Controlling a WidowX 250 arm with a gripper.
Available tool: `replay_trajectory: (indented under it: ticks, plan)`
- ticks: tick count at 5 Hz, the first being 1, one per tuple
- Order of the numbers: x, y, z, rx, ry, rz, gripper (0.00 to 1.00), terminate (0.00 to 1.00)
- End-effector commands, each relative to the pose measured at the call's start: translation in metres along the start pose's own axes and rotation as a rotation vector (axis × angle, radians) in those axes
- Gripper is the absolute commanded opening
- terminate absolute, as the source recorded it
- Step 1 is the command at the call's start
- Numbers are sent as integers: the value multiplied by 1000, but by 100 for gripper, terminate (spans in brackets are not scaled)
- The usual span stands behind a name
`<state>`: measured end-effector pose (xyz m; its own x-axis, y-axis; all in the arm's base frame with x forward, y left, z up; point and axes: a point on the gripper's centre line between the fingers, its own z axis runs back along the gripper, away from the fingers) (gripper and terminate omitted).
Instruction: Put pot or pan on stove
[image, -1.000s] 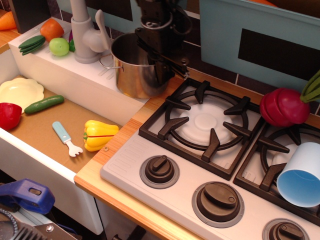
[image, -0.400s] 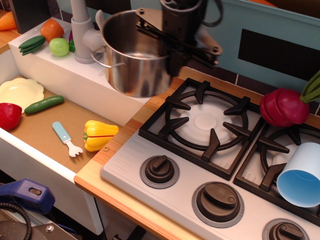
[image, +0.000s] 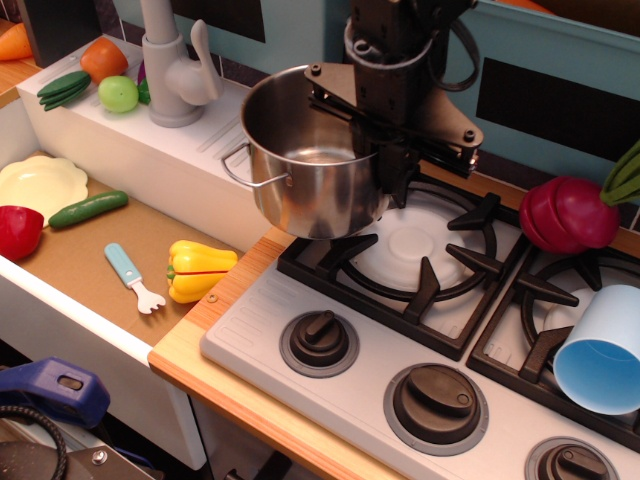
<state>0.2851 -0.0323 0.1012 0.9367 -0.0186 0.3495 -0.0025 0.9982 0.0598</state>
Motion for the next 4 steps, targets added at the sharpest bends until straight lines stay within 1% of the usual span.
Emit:
replay_trajectory:
  ticks: [1, 2, 3, 4]
  plan:
    - [13, -13, 1, -62, -31, -20, 0, 0]
    - [16, -22, -9, -92, -44, -19, 0, 0]
    - [19, -22, -17, -112, -75, -45, 100, 0]
    - [21, -23, -18, -146, -73, -28, 100, 100]
